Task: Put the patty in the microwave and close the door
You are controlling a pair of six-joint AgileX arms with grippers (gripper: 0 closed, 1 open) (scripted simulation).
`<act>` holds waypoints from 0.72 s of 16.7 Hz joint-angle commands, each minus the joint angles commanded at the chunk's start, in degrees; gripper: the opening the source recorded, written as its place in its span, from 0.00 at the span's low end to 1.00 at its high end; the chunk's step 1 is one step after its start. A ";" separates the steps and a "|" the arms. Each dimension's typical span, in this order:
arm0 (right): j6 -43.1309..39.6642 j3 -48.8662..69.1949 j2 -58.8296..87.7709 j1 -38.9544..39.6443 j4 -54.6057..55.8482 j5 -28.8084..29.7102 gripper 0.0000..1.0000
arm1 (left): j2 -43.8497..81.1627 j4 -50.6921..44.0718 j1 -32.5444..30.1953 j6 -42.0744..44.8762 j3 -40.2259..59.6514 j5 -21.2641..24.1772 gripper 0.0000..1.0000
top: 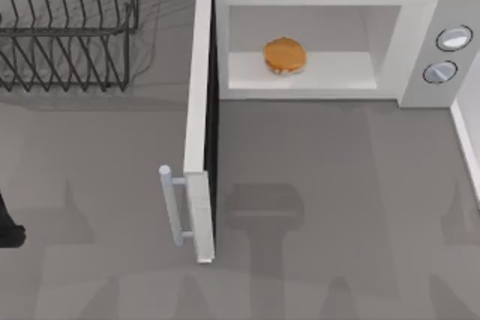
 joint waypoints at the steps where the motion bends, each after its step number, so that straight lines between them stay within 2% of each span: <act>1: 0.00 0.00 0.00 0.00 0.00 0.00 1.00 | 0.00 0.00 0.00 0.00 0.00 0.00 0.55; 8: 0.00 0.00 0.00 0.00 0.00 0.00 1.00 | 0.00 0.00 0.00 0.00 0.00 0.00 0.02; 12: 0.00 0.00 0.00 0.00 0.00 0.00 1.00 | 0.00 0.00 0.00 0.00 0.00 0.00 0.00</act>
